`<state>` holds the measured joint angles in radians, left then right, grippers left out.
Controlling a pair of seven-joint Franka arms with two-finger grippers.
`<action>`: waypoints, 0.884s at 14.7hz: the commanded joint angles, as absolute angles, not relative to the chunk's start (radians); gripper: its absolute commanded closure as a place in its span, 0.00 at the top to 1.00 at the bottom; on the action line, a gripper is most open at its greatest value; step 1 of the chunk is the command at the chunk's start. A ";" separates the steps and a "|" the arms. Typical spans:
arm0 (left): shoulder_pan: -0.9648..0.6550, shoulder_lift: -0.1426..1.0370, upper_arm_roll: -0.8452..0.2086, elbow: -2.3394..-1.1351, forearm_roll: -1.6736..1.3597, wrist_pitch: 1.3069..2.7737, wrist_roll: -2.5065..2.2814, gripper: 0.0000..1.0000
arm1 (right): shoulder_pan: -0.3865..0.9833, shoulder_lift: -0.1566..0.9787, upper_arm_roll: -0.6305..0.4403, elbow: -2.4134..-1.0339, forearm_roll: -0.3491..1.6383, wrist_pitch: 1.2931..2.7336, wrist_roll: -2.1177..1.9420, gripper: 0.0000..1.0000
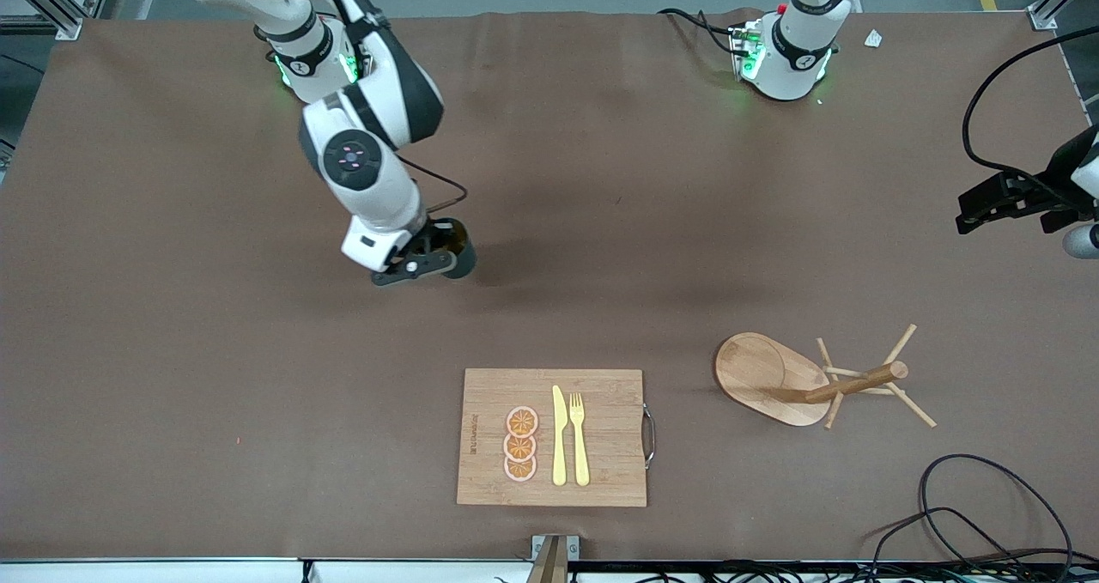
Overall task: Pass cup and hang on rack
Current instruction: 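Lift the teal mug with the right gripper toward the table middle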
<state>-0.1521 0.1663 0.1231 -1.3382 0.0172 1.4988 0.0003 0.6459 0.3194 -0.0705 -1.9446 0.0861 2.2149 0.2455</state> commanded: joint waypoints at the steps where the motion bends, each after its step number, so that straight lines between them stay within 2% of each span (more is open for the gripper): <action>1: -0.156 0.161 0.118 -1.339 0.029 1.503 0.040 1.00 | 0.722 0.412 -0.083 -1.835 0.112 2.214 0.313 0.00; 8: -0.158 0.160 0.097 -1.341 0.028 1.496 0.026 1.00 | 0.844 0.630 -0.083 -1.596 0.126 2.212 0.495 0.00; 13: -0.159 0.158 0.086 -1.345 -0.048 1.493 -0.214 1.00 | 0.873 0.664 -0.083 -1.569 0.127 2.214 0.511 0.00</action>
<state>-0.1587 0.1665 0.0995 -1.3389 -0.0316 1.4974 -0.1100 0.8621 0.6562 -0.0720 -1.5932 0.1073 2.2262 0.5015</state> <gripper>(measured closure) 0.000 0.960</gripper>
